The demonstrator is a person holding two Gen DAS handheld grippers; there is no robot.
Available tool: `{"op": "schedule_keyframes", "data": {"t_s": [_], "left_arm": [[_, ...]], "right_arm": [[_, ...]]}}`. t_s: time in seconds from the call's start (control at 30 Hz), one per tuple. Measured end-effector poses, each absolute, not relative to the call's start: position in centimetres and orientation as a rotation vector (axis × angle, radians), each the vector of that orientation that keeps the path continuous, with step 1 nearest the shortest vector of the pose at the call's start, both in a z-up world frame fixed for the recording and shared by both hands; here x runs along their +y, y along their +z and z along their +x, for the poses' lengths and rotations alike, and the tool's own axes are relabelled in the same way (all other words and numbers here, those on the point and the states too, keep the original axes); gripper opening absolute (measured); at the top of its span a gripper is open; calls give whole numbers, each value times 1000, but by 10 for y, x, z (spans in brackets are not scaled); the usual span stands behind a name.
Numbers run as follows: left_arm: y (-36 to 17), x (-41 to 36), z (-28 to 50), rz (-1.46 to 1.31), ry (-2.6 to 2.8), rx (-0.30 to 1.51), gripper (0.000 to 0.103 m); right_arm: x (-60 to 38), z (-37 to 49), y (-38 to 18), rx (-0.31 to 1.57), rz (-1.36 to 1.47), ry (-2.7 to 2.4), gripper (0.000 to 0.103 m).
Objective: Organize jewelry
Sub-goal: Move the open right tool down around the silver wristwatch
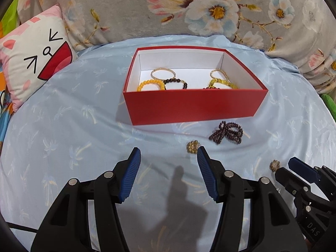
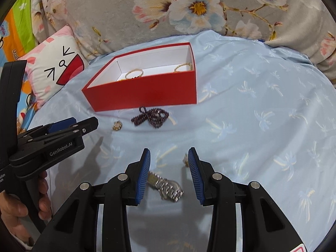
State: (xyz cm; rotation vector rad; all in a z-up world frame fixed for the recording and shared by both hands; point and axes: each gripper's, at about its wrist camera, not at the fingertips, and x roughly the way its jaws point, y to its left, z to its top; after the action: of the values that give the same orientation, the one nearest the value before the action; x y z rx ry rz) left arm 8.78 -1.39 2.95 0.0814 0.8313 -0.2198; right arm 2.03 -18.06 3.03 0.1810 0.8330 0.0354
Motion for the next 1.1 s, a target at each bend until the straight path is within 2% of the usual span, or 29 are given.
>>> {"op": "schedule_keyframes", "data": {"t_s": [0.73, 0.83, 0.9, 1.1], "left_arm": [[7, -7, 67, 90, -227, 887, 54], [6, -7, 66, 91, -228, 891, 54], [5, -7, 66, 91, -228, 893, 54], [7, -9, 67, 93, -238, 891, 54]], "right_arm": [[-164, 9, 3, 898, 120, 77, 43], [-162, 7, 2, 898, 101, 67, 37], [-163, 6, 2, 896, 85, 51, 26], [-170, 4, 2, 893, 108, 48, 24]]}}
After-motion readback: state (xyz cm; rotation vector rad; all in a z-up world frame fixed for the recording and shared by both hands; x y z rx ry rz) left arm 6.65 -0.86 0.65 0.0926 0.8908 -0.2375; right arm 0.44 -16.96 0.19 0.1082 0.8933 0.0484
